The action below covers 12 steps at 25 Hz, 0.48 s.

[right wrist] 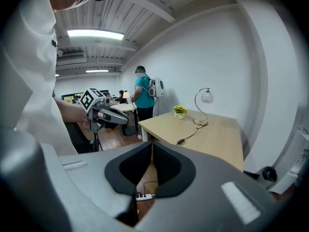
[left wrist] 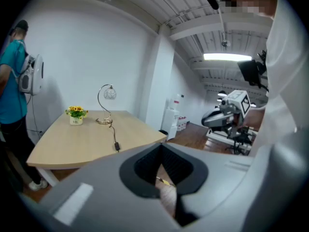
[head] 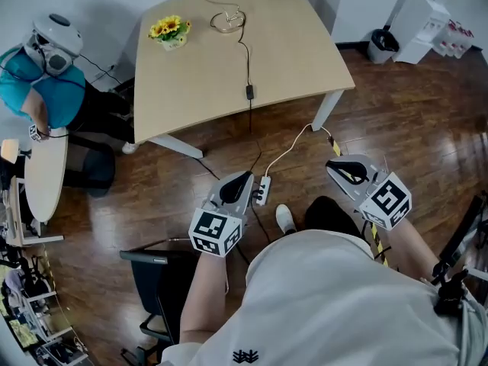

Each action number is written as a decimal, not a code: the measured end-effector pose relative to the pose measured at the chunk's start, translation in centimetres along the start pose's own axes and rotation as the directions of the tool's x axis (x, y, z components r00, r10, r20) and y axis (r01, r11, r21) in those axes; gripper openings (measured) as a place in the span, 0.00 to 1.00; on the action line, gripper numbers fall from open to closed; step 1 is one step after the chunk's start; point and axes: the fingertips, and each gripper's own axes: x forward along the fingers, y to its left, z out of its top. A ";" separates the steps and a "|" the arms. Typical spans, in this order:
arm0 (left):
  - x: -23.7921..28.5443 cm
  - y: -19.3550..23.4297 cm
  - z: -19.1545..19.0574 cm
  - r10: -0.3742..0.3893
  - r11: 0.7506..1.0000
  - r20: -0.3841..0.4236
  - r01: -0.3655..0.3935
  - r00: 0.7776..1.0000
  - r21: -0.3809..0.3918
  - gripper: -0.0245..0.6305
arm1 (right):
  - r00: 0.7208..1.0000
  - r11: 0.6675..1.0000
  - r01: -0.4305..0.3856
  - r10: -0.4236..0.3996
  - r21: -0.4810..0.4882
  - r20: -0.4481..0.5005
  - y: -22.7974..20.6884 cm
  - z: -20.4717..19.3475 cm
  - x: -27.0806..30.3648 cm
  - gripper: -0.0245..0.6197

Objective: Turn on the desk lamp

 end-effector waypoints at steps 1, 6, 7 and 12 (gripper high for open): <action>0.5 0.6 -0.1 0.000 1.000 -0.007 0.000 1.000 -0.001 0.07 | 1.000 1.000 -0.004 0.004 0.001 -0.002 -0.4 0.1 0.5 0.06; 3.7 3.5 -0.1 0.010 1.000 -0.045 -0.010 0.999 -0.006 0.07 | 1.000 1.000 -0.030 0.030 0.008 -0.009 -2.9 0.3 2.8 0.06; 4.7 4.3 0.1 0.015 1.000 -0.052 -0.015 0.999 -0.007 0.07 | 0.999 0.999 -0.037 0.037 0.008 -0.014 -3.8 0.3 3.5 0.06; 10.3 9.1 0.8 0.055 0.998 -0.106 -0.056 0.993 -0.006 0.07 | 0.998 0.998 -0.069 0.069 -0.008 -0.004 -9.5 2.4 7.0 0.06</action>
